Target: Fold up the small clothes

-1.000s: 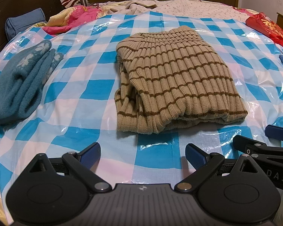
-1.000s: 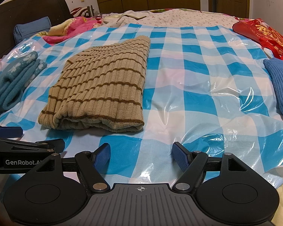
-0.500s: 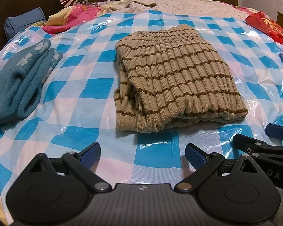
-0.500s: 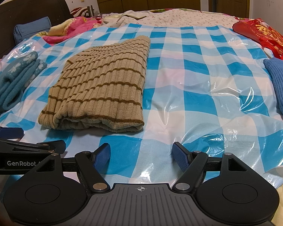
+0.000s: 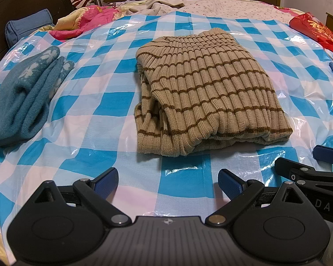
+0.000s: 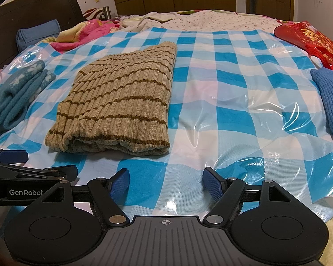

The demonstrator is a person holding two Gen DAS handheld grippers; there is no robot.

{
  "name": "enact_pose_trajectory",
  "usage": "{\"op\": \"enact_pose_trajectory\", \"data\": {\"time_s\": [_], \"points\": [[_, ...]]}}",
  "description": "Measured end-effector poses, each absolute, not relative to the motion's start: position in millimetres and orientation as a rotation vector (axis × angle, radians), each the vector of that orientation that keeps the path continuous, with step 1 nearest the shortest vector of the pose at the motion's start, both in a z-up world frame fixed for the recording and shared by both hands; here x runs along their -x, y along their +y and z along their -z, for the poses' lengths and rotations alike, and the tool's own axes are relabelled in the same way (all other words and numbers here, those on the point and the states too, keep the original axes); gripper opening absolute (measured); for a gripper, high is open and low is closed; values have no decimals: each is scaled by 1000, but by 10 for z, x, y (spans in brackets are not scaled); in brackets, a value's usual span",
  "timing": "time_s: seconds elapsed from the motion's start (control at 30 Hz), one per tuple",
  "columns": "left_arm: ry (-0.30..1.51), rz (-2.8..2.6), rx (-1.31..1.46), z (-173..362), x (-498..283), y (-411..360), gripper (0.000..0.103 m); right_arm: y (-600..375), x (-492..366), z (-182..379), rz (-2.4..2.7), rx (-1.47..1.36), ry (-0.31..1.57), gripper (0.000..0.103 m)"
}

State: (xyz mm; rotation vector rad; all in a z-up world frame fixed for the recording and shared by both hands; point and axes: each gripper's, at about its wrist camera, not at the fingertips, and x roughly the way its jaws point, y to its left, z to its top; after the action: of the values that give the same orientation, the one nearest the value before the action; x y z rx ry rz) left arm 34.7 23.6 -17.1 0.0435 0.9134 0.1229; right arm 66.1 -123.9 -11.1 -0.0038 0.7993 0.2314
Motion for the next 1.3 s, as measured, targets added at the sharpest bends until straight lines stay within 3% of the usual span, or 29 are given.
{"op": "enact_pose_trajectory", "data": {"time_s": [1.3], "points": [[905,-129,-53,160,-336,238,103,-1240,-665,110,-232,4,800,75]]}}
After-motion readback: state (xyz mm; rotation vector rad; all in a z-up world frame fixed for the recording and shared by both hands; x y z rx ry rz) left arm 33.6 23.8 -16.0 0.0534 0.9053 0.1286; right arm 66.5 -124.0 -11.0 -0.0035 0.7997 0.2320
